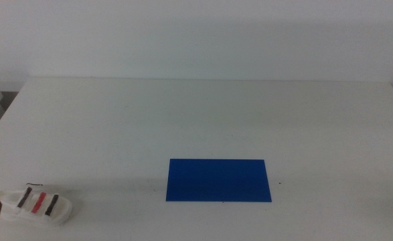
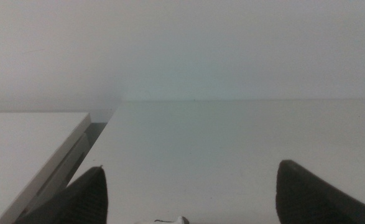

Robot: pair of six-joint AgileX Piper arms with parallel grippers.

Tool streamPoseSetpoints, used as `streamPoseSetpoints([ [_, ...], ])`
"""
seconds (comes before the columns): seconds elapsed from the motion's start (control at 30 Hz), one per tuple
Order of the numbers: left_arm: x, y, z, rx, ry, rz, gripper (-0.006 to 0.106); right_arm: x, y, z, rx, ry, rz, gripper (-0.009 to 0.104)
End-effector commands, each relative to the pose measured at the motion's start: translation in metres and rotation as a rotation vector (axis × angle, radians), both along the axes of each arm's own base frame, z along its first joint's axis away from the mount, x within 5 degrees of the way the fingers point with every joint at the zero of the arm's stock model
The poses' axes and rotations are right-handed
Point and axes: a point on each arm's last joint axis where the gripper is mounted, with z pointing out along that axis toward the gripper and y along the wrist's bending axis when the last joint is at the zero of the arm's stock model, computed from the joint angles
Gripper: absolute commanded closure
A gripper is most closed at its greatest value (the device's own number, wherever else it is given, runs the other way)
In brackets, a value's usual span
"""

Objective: Use one arm to grab the shoe from the table and place it on the mat.

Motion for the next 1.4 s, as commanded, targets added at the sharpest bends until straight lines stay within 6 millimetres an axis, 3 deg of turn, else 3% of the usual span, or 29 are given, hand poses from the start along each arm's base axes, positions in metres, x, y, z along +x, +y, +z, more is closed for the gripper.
streamPoseSetpoints([
  [0.0,0.000,0.000,0.001,-0.007,-0.015,-0.001,0.010,0.000,0.000,0.000,-0.011,-0.011,0.002,0.016],
  [0.17,0.001,0.000,0.035,-0.011,0.091,0.001,0.010,0.000,0.000,0.000,-0.011,-0.011,0.002,0.016],
  [0.37,0.012,0.001,0.098,-0.021,0.352,0.005,0.010,0.000,0.000,0.000,-0.011,-0.011,0.002,0.016],
  [0.53,0.038,0.002,0.143,-0.160,0.564,0.064,0.010,0.000,0.000,0.000,-0.011,-0.011,0.002,0.016],
  [0.7,0.064,0.005,0.168,-0.300,0.671,0.172,0.010,0.000,0.000,0.000,-0.011,-0.011,0.002,0.016],
  [0.87,0.088,0.008,0.162,-0.537,0.824,0.369,0.010,0.000,0.000,0.000,-0.011,-0.011,0.002,0.016],
  [1.03,0.114,0.009,0.139,-0.769,0.946,0.605,0.010,0.000,0.000,0.000,-0.011,-0.011,0.002,0.016],
  [1.37,0.159,0.014,0.093,-0.866,1.075,0.892,0.010,0.000,0.000,0.000,-0.011,-0.011,0.002,0.016],
])
